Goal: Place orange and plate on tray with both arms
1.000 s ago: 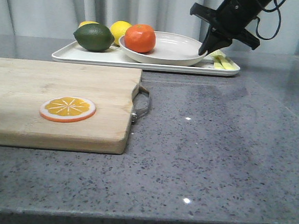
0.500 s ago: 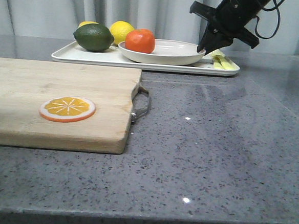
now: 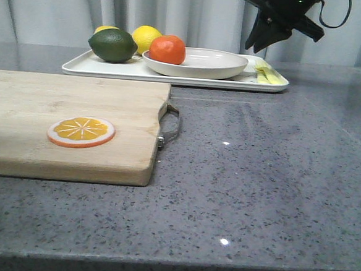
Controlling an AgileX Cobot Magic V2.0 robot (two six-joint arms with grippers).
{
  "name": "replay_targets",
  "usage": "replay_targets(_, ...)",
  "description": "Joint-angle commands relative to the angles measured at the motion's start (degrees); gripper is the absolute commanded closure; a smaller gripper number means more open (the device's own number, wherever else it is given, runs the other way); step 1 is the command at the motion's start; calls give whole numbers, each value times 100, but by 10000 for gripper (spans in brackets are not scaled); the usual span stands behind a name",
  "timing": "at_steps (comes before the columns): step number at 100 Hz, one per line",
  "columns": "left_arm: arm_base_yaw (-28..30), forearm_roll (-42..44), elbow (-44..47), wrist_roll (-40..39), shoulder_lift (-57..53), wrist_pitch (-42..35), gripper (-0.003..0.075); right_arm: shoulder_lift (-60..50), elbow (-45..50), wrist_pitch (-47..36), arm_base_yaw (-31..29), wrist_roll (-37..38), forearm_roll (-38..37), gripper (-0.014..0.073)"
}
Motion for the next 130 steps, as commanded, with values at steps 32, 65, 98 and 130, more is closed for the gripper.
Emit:
replay_targets(32, 2, -107, -153, -35, -45, -391, 739, -835, -184, 727, -34, -245, -363, 657)
replay_targets(65, 2, -11, -153, -24, -45, -391, 739, -1816, 817, 971, -34, -407, -562, 659)
replay_targets(98, 2, -3, -153, -24, -45, -482, 739, -3976, 3607, -145, -6, -733, -519, 659)
replay_targets(130, 2, 144, 110, -24, -384, -906, 739, -6537, 6326, -1785, -6, -1114, -515, 659)
